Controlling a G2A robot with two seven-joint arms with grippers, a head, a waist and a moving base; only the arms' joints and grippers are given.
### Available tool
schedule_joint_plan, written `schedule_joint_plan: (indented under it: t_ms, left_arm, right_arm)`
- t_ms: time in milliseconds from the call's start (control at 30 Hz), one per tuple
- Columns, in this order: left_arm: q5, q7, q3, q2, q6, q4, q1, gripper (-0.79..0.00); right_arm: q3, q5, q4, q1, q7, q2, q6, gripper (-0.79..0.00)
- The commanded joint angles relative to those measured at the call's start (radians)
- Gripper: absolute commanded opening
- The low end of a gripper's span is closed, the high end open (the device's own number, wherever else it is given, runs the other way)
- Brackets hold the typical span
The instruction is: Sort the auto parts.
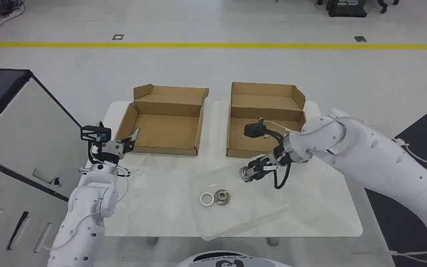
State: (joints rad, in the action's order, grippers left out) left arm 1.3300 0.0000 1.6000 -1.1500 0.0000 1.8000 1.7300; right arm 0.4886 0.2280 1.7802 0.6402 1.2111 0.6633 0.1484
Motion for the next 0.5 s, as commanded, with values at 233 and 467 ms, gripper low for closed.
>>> schedule_joint_plan:
  t_ms: [233, 467]
  left_arm:
    - [0.000, 0.000, 0.000, 0.000, 0.000, 0.000, 0.000, 0.000]
    - [0.000, 0.000, 0.000, 0.000, 0.000, 0.000, 0.000, 0.000]
  right_arm:
    - [0.166, 0.138, -0.032, 0.117, 0.044, -0.086, -0.160, -0.785]
    - [0.256, 0.266, -0.056, 0.187, 0.093, -0.119, -0.284, -0.785]
